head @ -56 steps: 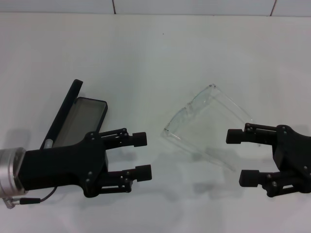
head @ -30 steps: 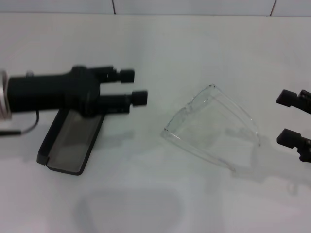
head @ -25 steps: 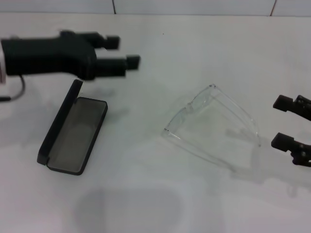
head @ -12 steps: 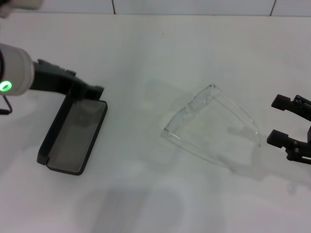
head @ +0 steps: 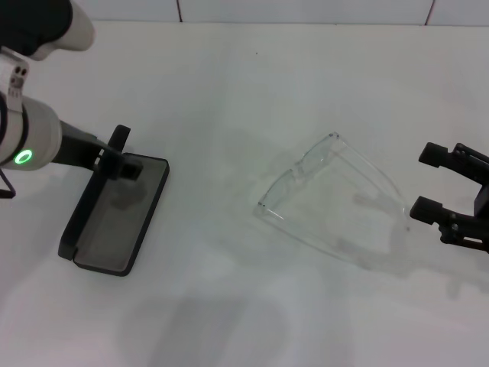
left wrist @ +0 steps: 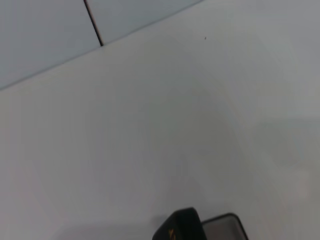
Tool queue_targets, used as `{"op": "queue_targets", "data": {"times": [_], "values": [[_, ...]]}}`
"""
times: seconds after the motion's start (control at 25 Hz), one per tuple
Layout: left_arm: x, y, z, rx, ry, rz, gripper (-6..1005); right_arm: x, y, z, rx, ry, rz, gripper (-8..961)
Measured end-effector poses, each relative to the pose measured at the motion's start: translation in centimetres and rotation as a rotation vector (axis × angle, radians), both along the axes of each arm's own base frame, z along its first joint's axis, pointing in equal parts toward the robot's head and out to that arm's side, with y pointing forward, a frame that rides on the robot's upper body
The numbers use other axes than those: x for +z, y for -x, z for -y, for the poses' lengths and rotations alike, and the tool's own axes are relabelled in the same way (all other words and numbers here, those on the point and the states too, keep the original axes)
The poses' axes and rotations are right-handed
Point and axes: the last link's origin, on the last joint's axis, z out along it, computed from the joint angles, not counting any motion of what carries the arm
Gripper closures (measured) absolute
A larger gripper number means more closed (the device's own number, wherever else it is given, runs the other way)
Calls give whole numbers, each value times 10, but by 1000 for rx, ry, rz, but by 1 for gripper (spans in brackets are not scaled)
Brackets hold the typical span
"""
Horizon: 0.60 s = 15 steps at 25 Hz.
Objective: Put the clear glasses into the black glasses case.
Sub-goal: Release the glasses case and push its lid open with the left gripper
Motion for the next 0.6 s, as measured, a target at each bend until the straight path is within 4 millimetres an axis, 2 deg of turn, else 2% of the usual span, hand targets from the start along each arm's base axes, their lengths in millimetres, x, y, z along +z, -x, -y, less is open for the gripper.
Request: {"op": "queue_targets", "data": {"times": [0.4, 0.6], "values": [[-8, 28, -7, 111, 35, -17, 241, 0, -2, -1, -14, -8, 7, 106], [-10, 26, -6, 96, 68, -39, 338, 1, -2, -1, -18, -16, 2, 108]]}}
